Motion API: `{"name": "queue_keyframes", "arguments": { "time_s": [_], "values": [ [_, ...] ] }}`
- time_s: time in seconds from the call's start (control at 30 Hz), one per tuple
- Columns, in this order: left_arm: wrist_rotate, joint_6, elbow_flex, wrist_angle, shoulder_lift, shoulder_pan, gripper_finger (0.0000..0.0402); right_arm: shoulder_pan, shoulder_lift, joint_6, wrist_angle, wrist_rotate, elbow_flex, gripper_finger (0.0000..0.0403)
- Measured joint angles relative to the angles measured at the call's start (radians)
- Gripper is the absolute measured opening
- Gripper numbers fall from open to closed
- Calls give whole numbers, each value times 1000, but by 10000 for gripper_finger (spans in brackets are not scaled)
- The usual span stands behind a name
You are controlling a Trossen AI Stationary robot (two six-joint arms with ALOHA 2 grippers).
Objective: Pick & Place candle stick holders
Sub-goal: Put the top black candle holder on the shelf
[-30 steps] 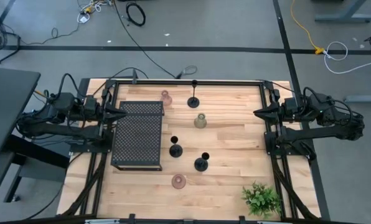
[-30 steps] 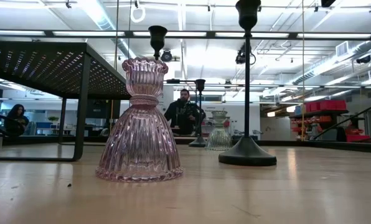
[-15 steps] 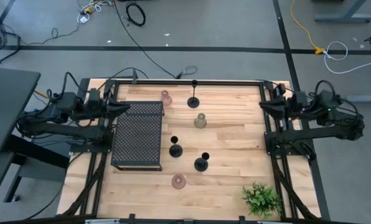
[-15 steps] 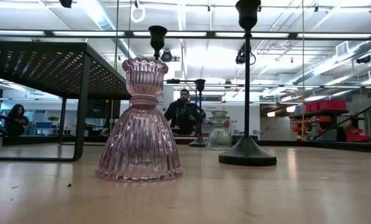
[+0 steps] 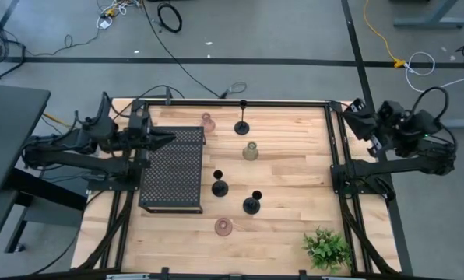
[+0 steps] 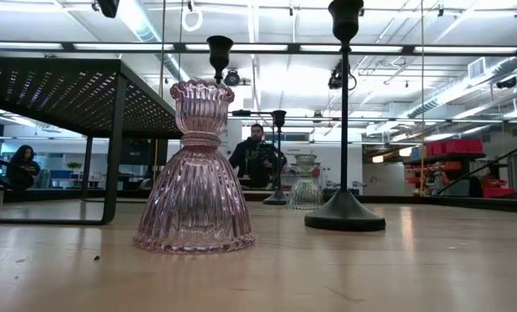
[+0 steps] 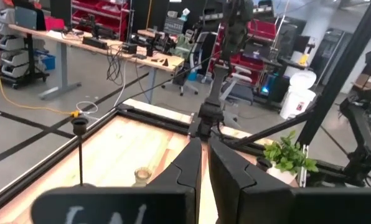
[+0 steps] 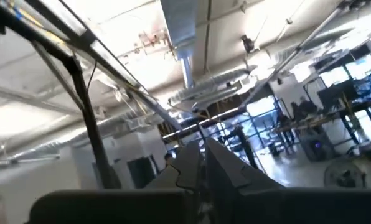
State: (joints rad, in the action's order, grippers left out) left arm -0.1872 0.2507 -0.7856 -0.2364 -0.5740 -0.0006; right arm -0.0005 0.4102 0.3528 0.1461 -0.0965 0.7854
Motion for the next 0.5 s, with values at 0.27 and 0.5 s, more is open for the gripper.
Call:
{"name": "queue_keyframes", "arguments": {
  "time_s": [0.27, 0.5],
  "values": [
    [0, -1, 0, 0, -8, 0, 30, 0, 4, 3, 82, -78, 0, 29],
    [0, -3, 0, 0, -8, 0, 30, 0, 85, 51, 60, -163, 0, 29]
  ]
}}
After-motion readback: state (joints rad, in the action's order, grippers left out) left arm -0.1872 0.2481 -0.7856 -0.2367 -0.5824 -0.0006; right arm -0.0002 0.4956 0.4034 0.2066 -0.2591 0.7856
